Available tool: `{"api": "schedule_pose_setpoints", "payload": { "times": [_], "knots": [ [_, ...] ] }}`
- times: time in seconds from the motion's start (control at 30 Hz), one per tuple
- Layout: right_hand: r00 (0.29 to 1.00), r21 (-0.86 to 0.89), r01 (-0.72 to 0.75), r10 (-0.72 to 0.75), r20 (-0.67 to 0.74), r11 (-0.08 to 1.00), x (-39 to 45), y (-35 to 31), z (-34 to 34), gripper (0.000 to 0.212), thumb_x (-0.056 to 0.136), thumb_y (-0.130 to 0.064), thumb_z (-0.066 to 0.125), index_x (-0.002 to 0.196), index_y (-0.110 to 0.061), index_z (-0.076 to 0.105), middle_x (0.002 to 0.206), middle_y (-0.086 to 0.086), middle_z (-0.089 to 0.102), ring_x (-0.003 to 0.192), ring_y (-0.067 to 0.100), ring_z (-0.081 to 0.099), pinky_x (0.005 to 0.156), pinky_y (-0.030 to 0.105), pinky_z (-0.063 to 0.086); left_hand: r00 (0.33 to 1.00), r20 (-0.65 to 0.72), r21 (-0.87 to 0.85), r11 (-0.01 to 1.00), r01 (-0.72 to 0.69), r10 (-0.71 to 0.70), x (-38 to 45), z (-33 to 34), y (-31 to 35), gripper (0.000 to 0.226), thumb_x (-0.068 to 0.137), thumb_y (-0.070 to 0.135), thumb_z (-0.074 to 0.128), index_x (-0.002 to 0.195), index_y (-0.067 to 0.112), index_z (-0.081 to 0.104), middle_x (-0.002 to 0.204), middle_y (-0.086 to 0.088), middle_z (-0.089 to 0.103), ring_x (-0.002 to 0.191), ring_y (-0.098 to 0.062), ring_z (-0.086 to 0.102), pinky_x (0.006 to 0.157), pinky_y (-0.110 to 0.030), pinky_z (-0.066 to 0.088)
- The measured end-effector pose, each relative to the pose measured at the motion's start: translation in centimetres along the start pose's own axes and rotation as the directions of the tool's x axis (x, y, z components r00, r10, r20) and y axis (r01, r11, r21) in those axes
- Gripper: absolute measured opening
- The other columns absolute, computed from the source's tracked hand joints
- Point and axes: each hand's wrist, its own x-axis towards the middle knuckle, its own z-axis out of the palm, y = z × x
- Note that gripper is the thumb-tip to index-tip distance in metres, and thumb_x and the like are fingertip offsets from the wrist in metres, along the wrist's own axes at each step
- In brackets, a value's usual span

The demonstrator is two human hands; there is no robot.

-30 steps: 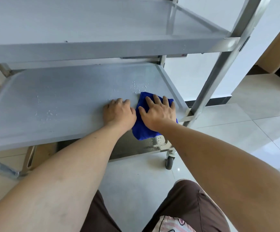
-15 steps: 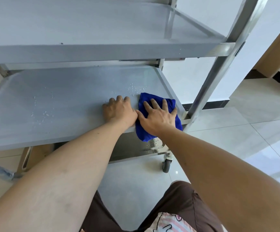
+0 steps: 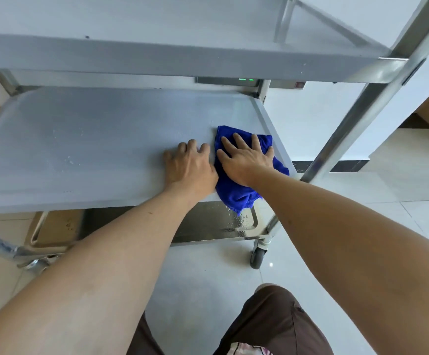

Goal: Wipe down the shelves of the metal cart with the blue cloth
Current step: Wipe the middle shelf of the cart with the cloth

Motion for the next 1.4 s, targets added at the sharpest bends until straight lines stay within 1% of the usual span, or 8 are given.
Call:
{"api": "schedule_pose_setpoints", "payload": {
  "times": [0.13, 0.53, 0.67, 0.8, 1.07, 1.2, 1.3, 1.4],
  "knots": [
    [1.000, -0.021, -0.004, 0.004, -0.021, 1.000, 2.7, 0.2, -0.4, 0.059, 0.097, -0.057, 0.013, 0.155, -0.047, 0.009, 0.167, -0.012, 0.004, 0.152, 0.031, -0.008, 0.114, 0.067, -0.002, 1.000, -0.020, -0.026, 1.000, -0.011, 0.011, 0.0, 0.1, -0.1, 0.026, 0.084, 0.026, 0.040, 0.103, 0.017, 0.056, 0.108, -0.006, 0.057, 0.104, -0.031, 0.051, 0.085, -0.047, 0.038],
    [0.998, -0.052, -0.040, 0.037, -0.053, 0.998, 14.5, 0.3, -2.1, 0.061, 0.091, -0.061, 0.016, 0.150, -0.049, 0.024, 0.164, -0.013, 0.018, 0.150, 0.029, 0.007, 0.112, 0.065, 0.011, 0.999, -0.045, -0.057, 0.998, -0.024, 0.021, 0.0, 0.5, -0.5, 0.028, 0.084, 0.028, 0.035, 0.103, 0.021, 0.055, 0.110, -0.002, 0.056, 0.104, -0.028, 0.050, 0.090, -0.049, 0.038],
    [0.997, -0.049, -0.048, 0.045, -0.061, 0.998, 17.6, 0.2, -2.6, 0.061, 0.089, -0.062, 0.017, 0.148, -0.049, 0.028, 0.163, -0.012, 0.022, 0.150, 0.029, 0.009, 0.110, 0.067, 0.010, 0.997, -0.077, -0.059, 0.998, -0.020, 0.015, 0.1, 0.9, -0.4, 0.030, 0.083, 0.028, 0.034, 0.104, 0.022, 0.055, 0.107, -0.002, 0.057, 0.102, -0.029, 0.051, 0.089, -0.049, 0.039],
    [0.997, -0.039, -0.059, 0.057, -0.058, 0.997, 19.3, 0.1, -3.1, 0.062, 0.090, -0.063, 0.015, 0.150, -0.049, 0.025, 0.165, -0.011, 0.017, 0.151, 0.031, 0.006, 0.111, 0.069, 0.007, 0.997, -0.079, -0.055, 0.998, -0.012, 0.007, 0.0, 0.8, -0.3, 0.031, 0.082, 0.028, 0.034, 0.104, 0.023, 0.055, 0.105, -0.002, 0.057, 0.101, -0.028, 0.051, 0.090, -0.049, 0.039],
    [0.997, -0.029, -0.051, 0.049, -0.067, 0.998, 17.9, 0.3, -2.8, 0.059, 0.093, -0.057, 0.016, 0.150, -0.048, 0.026, 0.164, -0.014, 0.017, 0.152, 0.027, 0.005, 0.111, 0.068, 0.007, 0.999, -0.050, -0.051, 0.999, 0.001, -0.004, 0.1, 0.8, -0.2, 0.031, 0.085, 0.030, 0.036, 0.105, 0.023, 0.058, 0.107, -0.001, 0.060, 0.101, -0.028, 0.053, 0.088, -0.048, 0.040],
    [0.996, -0.023, -0.028, 0.026, -0.082, 0.999, 15.5, 0.4, -2.2, 0.058, 0.094, -0.054, 0.017, 0.150, -0.045, 0.028, 0.163, -0.012, 0.021, 0.151, 0.029, 0.010, 0.113, 0.066, 0.008, 0.999, -0.046, -0.060, 0.998, 0.017, -0.020, 0.1, 0.3, 0.0, 0.031, 0.090, 0.032, 0.035, 0.105, 0.023, 0.061, 0.106, 0.001, 0.062, 0.102, -0.026, 0.054, 0.089, -0.048, 0.040],
    [0.996, -0.013, -0.016, 0.014, -0.086, 1.000, 13.0, 0.3, -1.8, 0.058, 0.094, -0.054, 0.016, 0.150, -0.044, 0.027, 0.163, -0.011, 0.023, 0.149, 0.029, 0.012, 0.114, 0.065, 0.007, 0.999, -0.034, -0.068, 0.997, 0.023, -0.025, 0.0, 0.0, 0.0, 0.029, 0.092, 0.033, 0.035, 0.098, 0.022, 0.061, 0.104, 0.001, 0.063, 0.101, -0.026, 0.054, 0.090, -0.048, 0.041],
    [0.995, -0.010, 0.009, -0.010, -0.097, 1.000, 10.0, 0.2, -1.2, 0.059, 0.093, -0.053, 0.016, 0.149, -0.043, 0.028, 0.160, -0.010, 0.027, 0.146, 0.029, 0.017, 0.110, 0.065, 0.011, 0.999, -0.028, -0.095, 0.995, 0.029, -0.032, 0.0, -0.2, 0.0, 0.028, 0.094, 0.033, 0.035, 0.093, 0.021, 0.060, 0.103, 0.000, 0.063, 0.101, -0.026, 0.055, 0.091, -0.048, 0.040]
  ]
}}
